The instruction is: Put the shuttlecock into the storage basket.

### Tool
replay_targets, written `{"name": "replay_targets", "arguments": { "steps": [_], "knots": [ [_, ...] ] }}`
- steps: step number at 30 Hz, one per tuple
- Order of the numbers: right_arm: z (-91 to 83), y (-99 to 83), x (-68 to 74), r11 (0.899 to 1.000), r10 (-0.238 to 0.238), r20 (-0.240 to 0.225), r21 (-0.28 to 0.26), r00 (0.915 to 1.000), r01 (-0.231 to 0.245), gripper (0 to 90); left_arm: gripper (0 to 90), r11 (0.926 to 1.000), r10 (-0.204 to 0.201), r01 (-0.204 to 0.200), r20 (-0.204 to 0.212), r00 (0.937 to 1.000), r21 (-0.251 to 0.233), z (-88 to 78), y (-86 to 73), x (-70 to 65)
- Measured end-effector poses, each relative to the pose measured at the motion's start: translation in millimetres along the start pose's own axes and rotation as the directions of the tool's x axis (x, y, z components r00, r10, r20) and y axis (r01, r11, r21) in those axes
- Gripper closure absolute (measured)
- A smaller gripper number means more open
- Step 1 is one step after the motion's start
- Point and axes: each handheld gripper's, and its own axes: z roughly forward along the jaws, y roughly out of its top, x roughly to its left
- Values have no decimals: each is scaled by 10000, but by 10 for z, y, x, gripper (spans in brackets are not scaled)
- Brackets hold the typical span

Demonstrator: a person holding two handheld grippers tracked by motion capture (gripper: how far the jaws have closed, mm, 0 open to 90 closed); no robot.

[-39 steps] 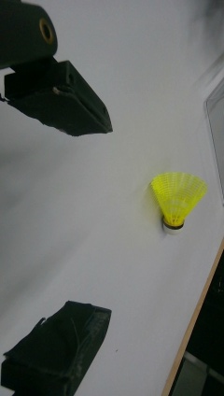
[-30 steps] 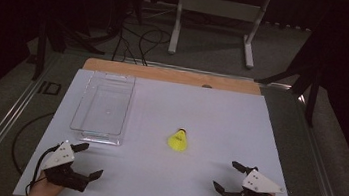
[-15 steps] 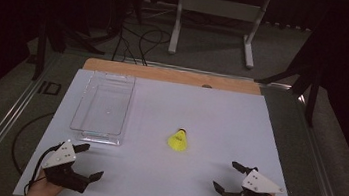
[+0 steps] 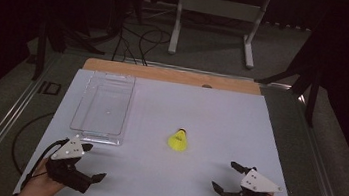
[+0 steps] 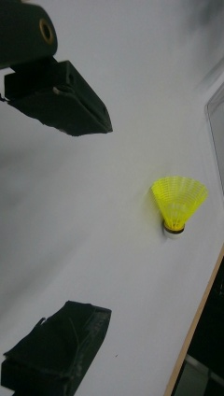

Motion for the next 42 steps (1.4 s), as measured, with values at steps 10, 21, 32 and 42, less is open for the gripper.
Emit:
{"name": "replay_targets", "arguments": {
  "steps": [10, 21, 32, 42],
  "knots": [
    [-2, 6, 5, 10000, 35, -56, -29, 10000, -35, 102, 0, 9974, 606, -626, 565, 9966, 353, 11, 334, -85],
    [-1, 9, 6, 10000, 52, -80, -31, 10000, -53, 102, 0, 9917, 980, -1055, 983, 9903, 740, 60, 579, -96],
    [7, 5, 2, 10000, 59, -117, 35, 9999, -59, 102, 0, 9788, 1297, -1511, 1534, 9796, 1379, 232, 808, -111],
    [9, 6, 6, 9999, 118, -225, 62, 9997, -117, 103, 0, 9616, 927, -1363, 1856, 9782, 2383, 511, 987, -126]
  ]
}}
